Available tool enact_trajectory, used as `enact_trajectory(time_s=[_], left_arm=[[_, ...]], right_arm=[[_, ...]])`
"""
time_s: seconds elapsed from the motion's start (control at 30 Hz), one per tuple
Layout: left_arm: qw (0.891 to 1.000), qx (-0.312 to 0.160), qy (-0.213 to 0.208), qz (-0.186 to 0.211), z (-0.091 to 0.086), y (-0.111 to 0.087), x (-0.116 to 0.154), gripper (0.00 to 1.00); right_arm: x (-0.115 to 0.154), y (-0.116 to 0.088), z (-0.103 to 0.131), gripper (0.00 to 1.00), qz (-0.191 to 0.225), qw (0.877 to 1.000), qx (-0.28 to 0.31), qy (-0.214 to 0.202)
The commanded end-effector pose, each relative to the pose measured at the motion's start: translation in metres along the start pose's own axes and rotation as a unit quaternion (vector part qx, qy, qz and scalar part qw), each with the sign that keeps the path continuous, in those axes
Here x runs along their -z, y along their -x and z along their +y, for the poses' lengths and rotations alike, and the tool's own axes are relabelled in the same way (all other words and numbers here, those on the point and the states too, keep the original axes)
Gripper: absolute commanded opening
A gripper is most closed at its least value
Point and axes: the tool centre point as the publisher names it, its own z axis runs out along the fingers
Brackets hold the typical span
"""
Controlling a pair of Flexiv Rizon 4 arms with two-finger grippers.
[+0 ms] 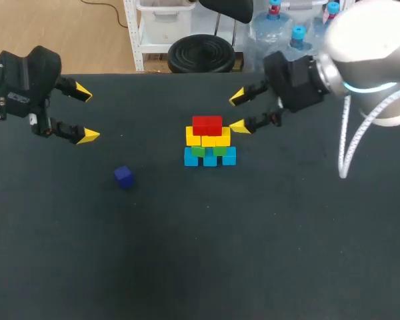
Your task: Place the blue cubes, place green cubes on the blue cubes, place the yellow cubes on the green cubes, then place the red cubes on the yellow cubes, and place purple cube on the red cubes.
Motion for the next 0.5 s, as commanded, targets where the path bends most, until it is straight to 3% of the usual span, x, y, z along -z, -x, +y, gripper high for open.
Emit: enact_trajectory(time_s=[0.03, 0.33, 0.5], left_arm=[[1.0, -0.002, 0.001, -0.005, 0.0, -0.002, 0.0, 1.0], [1.0, -0.002, 0.001, -0.005, 0.0, -0.002, 0.0, 1.0], [1.0, -0.002, 0.001, -0.005, 0.0, -0.002, 0.0, 1.0]], right_arm=[[0.036, -0.015, 0.007, 1.0, -0.032, 0.999, -0.001, -0.008], [0.099, -0.041, 0.011, 1.0, -0.053, 0.998, -0.01, -0.042], [0.128, -0.059, 0.017, 1.0, -0.036, 0.997, -0.013, -0.063]])
